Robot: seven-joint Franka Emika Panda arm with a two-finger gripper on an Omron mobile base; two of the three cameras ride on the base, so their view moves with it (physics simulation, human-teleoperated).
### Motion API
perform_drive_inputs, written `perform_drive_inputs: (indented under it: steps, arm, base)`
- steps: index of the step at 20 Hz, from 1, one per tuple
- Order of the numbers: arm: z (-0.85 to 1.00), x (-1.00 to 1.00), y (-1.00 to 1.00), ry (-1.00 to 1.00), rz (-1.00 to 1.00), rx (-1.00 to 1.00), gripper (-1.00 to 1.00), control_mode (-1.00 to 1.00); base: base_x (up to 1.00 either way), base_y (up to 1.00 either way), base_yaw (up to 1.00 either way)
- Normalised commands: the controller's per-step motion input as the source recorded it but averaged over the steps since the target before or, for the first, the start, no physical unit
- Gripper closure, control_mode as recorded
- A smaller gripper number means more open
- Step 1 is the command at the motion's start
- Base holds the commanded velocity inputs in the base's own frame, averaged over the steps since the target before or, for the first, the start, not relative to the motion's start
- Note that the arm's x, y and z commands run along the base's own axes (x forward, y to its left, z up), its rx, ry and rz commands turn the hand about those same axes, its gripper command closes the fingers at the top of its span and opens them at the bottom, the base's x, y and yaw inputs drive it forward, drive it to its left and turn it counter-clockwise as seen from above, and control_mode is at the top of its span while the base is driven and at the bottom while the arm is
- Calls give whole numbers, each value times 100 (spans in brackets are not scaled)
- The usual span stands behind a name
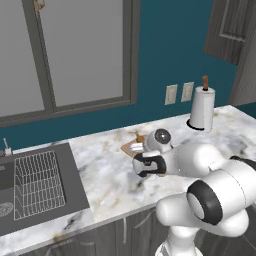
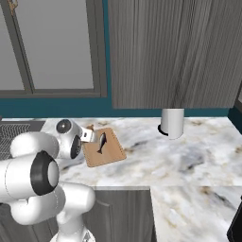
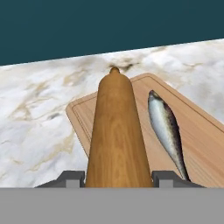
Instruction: Open the cabinet, retrieve the rolling pin, and place it next to the meat on the cutting board to prepare for tenderizing.
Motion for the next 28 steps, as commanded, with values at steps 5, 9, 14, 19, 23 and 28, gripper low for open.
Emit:
perform_drive_inputs:
  steps: [5, 9, 14, 19, 23, 28]
  arm:
    - [-20, 20, 0, 2, 1, 0, 100, -100]
    - [-19, 18, 0, 1, 2, 0, 100, -100]
    - [-17, 18, 0, 2, 2, 0, 100, -100]
    - [-18, 16, 0, 2, 2, 0, 100, -100]
    - [-20, 14, 0, 2, 2, 0, 100, -100]
    - [-17, 16, 0, 1, 2, 0, 100, -100]
  base:
    - [0, 0, 0]
    - [0, 0, 0]
    - [0, 0, 0]
    - [0, 0, 0]
    - [0, 0, 0]
    - [0, 0, 0]
